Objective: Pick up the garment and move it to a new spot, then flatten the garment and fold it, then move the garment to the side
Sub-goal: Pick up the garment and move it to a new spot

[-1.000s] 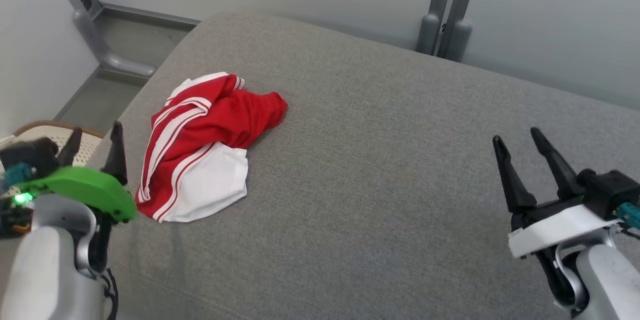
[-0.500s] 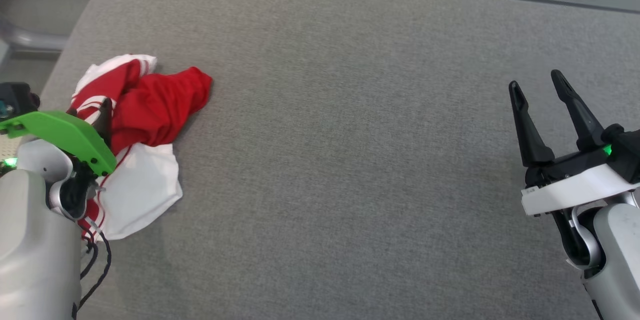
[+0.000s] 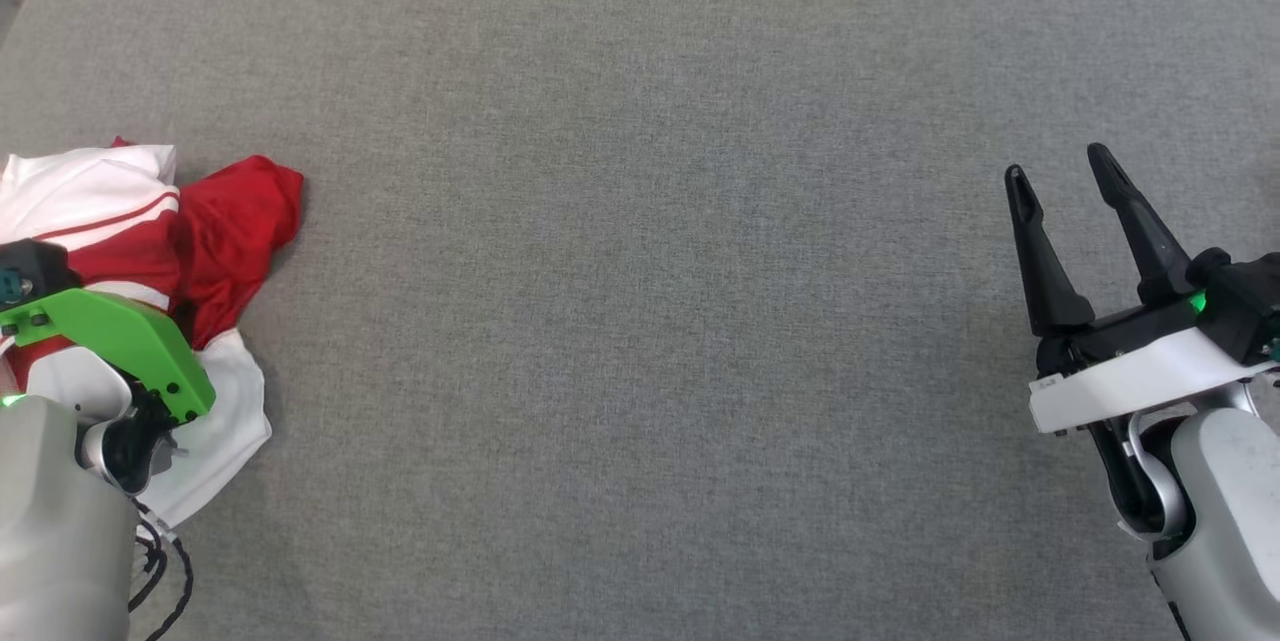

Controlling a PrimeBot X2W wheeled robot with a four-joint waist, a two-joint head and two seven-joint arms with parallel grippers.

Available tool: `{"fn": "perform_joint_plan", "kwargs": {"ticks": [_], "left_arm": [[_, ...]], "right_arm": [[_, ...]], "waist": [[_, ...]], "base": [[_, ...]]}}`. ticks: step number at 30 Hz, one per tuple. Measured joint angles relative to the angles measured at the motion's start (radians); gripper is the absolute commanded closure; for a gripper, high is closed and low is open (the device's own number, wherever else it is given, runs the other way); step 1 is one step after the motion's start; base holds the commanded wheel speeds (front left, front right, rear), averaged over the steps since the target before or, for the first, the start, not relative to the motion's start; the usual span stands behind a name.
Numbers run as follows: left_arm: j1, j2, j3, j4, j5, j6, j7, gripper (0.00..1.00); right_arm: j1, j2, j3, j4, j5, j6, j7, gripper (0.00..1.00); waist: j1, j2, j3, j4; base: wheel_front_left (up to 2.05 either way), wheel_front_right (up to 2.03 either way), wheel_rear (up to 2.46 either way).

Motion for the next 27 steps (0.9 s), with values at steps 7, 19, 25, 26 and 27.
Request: {"fn": "perform_joint_plan", "kwargs": {"ticks": [7, 19, 25, 26, 27], "left_arm": [[-0.001, 0.064, -0.101, -0.006, 0.019, -0.002, -0.056, 1.00], [-0.050, 0.116, -0.286, -0.343, 0.027, -0.002, -0.067, 1.00], [0.007, 0.097, -0.340, -0.648, -0.003, 0.006, -0.018, 1.00], [0.021, 0.091, -0.346, -0.695, -0.003, 0.016, -0.016, 1.00], [0.034, 0.088, -0.351, -0.730, -0.002, 0.025, -0.016, 1.00]], "right_arm": [[0.036, 0.038, 0.013, 0.029, 0.004, 0.000, 0.000, 0.00], [0.129, 0.101, 0.011, 0.077, 0.015, 0.000, 0.000, 0.00], [0.149, 0.109, -0.002, 0.080, 0.015, 0.000, 0.000, 0.00], [0.149, 0.109, -0.004, 0.080, 0.015, 0.000, 0.000, 0.00], [0.149, 0.109, -0.003, 0.079, 0.015, 0.000, 0.000, 0.00]], "waist": [[0.0000, 0.0000, -0.069, -0.004], [-0.0001, 0.0000, -0.250, -0.044], [-0.0001, 0.0000, -0.305, -0.121], [-0.0002, 0.0000, -0.310, -0.135], [-0.0001, 0.0000, -0.313, -0.146]], "base": [[0.00, 0.00, 0.00], [0.00, 0.00, 0.00], [0.00, 0.00, 0.00], [0.00, 0.00, 0.00], [0.00, 0.00, 0.00]]}}
